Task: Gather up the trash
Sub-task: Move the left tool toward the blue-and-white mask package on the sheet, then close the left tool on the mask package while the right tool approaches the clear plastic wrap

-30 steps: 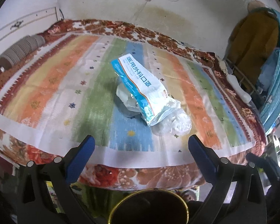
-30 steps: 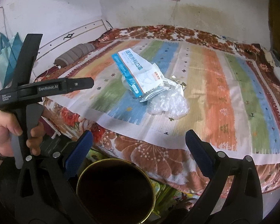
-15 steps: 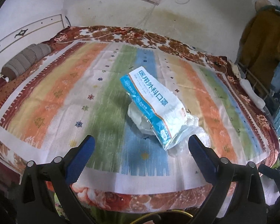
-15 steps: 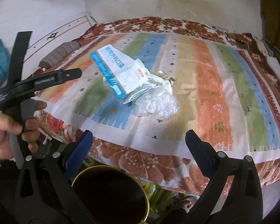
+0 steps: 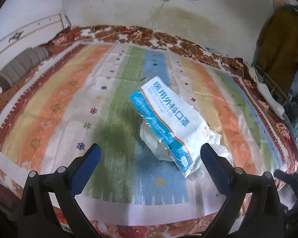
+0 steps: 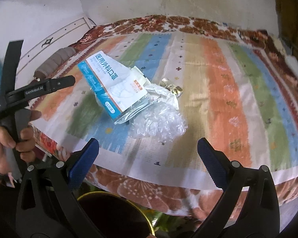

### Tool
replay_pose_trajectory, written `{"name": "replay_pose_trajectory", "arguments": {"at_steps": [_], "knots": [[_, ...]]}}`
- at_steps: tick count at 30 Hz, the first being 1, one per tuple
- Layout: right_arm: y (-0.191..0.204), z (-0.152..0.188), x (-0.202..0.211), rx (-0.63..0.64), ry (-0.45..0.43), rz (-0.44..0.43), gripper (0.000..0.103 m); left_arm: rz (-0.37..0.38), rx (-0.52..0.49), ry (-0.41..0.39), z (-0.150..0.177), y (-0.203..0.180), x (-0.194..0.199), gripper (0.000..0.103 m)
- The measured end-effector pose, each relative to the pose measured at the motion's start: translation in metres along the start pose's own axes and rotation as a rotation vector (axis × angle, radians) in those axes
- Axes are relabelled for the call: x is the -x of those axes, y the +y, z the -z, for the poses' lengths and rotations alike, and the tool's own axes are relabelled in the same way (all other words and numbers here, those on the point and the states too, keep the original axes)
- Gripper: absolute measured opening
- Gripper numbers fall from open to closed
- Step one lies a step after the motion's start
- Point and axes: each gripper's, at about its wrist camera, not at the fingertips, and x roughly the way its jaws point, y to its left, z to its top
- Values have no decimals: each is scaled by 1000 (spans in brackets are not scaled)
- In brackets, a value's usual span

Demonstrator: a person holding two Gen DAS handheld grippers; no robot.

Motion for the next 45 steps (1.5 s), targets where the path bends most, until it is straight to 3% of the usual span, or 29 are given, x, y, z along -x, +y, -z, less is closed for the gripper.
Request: {"name": "replay_pose_trajectory", "arguments": {"at_steps": [4,11,20,25,29,35,37,41,43,45], "knots": [[-5,-4,-17,5,31,34,94,56,100,37,-8,19,-15,97],[-16,-13,-45,4,49,68,94,89,146,-9,-26,33,-28,95],[-26,-23,-76,-16,67,34,94,144,138,-10,-38,28,-48,84],[-29,-27,-92,-16,93,37,89,115,81,-23,-38,22,-55,72],[-35,-27,-103,-31,122,24,80,128,71,-31,-39,23,-58,66],[-35,-25,-122,-40,178,1,63,135,94,-11,-38,24,-62,48],[-34,-21,-127,-30,194,3,53,135,100,-11,-37,24,-61,35],[-32,-21,-125,-25,193,-16,39,167,98,-10,-37,22,-59,22],[-32,-21,-125,-21,194,-13,28,193,107,-4,-37,21,-59,7],[-30,-21,-125,-13,200,-7,17,226,135,0,-37,23,-58,3]]}}
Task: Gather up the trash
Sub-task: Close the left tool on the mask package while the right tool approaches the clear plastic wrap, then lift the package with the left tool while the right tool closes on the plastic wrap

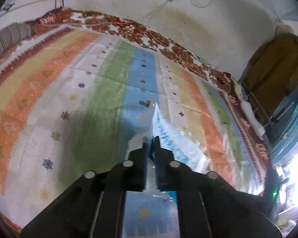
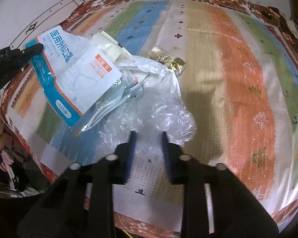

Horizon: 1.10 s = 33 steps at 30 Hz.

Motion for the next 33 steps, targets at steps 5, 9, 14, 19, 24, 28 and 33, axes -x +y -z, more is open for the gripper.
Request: {"name": "replay_pose_trajectory", "arguments": {"at_steps": [5,9,14,19,24,28,33], "knots": [[-2,-3,8,10,-12,3,11,36,4,-45,-4,-7,19,2],[-13,-4,15,-18,-14,28,10,61,7,-72,-4,-13,40,2],[-25,-4,24,-71,-15,20,10,35,-40,-80,1,-26,58,1],[-24,3,42,-76,-33,52,9,28,-69,-88,4,-39,75,1],[-18,14,65,-75,-69,68,9,7,-66,-88,10,-45,89,1],[-16,18,84,-83,-106,65,8,7,-58,-91,15,-48,100,1],[-16,24,99,-107,-131,49,8,10,-39,-81,21,-49,112,1]]}}
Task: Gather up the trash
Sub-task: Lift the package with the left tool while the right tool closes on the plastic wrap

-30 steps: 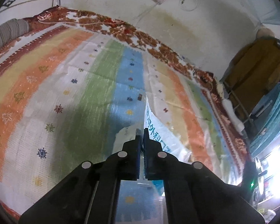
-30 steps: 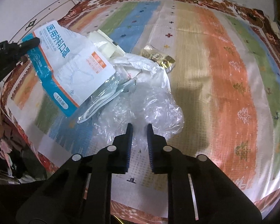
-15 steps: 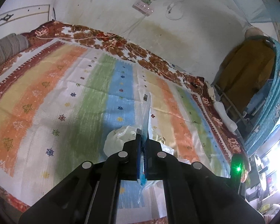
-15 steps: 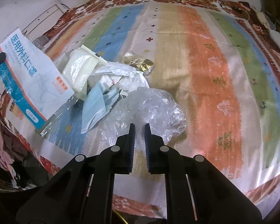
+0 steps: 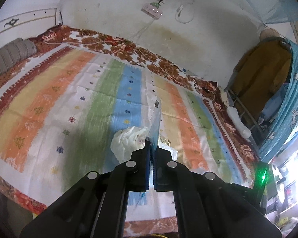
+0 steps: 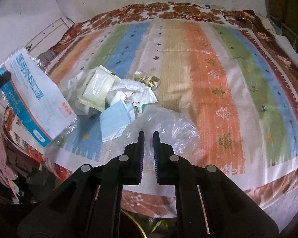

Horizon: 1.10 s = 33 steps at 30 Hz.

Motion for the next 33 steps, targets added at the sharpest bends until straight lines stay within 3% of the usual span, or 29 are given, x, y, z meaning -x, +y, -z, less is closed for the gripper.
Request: {"name": "replay_pose_trajectory", "arguments": {"at_steps": [9,17,28,33], "knots": [[12,10,26,14,-50,-42,1,24,-7,-10,15,-11,26,1],[26,19,33,52,-48,-59,0,12,-21,-20,25,-14,36,1],[32,30,49,40,-70,-99,0,55,0,-32,42,-15,56,1],[44,42,71,64,-137,-108,0,99,-8,-38,51,-22,69,1]]}}
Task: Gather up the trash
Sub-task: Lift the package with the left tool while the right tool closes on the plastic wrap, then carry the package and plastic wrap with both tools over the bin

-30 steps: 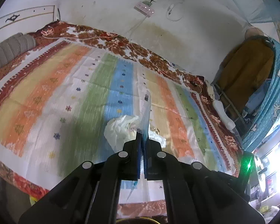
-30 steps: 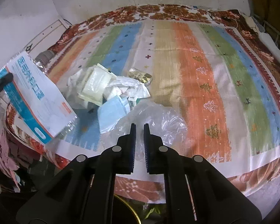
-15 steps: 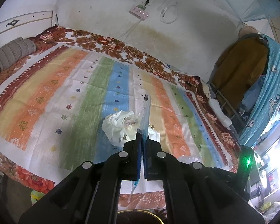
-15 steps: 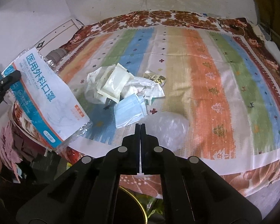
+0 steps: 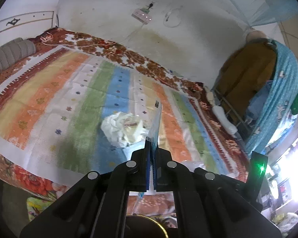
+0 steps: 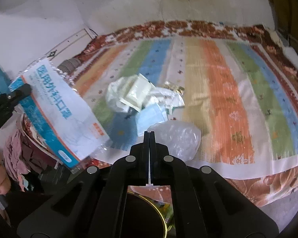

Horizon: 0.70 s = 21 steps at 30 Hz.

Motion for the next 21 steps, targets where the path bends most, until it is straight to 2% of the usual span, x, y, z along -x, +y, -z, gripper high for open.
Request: {"name": "replay_pose_trajectory", "arguments": {"at_steps": [2,11,21], "knots": [[8,5,8,23,-17,0,0,20,-3,1,6,-4,5,1],[26,28,28,56,-39,-24,0,-18,-88,-33,30,-24,24,1],[33,58,45,46,-35,-52,0,-26,-88,-15,55,-24,40,1]]}}
